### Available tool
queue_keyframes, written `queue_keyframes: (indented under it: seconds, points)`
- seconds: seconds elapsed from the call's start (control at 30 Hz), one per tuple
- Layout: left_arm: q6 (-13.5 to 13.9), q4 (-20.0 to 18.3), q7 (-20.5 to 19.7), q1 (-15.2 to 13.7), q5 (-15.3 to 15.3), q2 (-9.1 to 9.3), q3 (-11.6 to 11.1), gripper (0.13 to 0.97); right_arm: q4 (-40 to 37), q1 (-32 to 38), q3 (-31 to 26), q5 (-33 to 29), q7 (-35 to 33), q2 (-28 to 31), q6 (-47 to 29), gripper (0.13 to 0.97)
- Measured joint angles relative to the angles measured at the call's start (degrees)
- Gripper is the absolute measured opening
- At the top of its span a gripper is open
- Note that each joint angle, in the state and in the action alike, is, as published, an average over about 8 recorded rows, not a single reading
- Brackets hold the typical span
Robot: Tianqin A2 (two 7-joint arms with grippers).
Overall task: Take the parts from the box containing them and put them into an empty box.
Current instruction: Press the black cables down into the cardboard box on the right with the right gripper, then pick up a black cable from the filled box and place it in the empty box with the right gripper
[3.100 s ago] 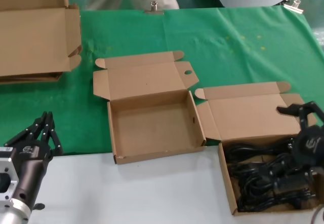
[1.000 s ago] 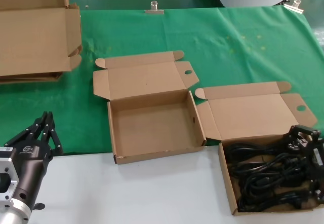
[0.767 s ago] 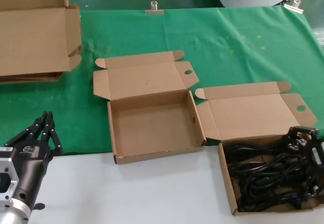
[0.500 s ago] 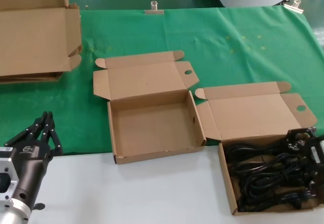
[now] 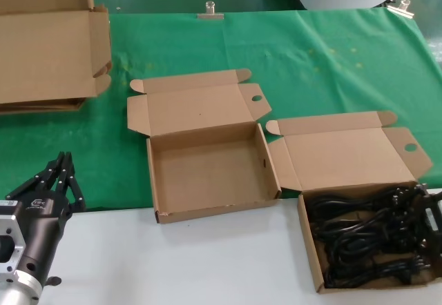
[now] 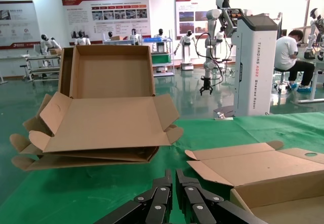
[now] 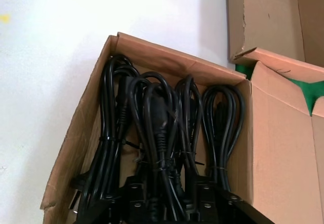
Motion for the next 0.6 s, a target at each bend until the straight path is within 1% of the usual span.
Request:
queue_keyframes:
  seconds: [0.13, 0.17, 0.43, 0.6]
  points:
    - [0.0, 0.0, 0.0, 0.0, 0.0, 0.0, 0.0, 0.172, 0.0, -0.1, 0.0, 0.1, -0.1, 0.0, 0.0, 0.356]
    - [0.0, 0.0, 0.0, 0.0, 0.0, 0.0, 0.0, 0.172, 0.0, -0.1, 0.0, 0.1, -0.1, 0.0, 0.0, 0.356]
    - [0.0, 0.0, 0.0, 0.0, 0.0, 0.0, 0.0, 0.172, 1.4, -0.2, 0.3, 0.2, 0.7, 0.7, -0.8, 0.232]
    - [0.0, 0.0, 0.0, 0.0, 0.0, 0.0, 0.0, 0.172, 3.5, 0.3, 0.6, 0.4, 2.3, 1.8, -2.2, 0.23]
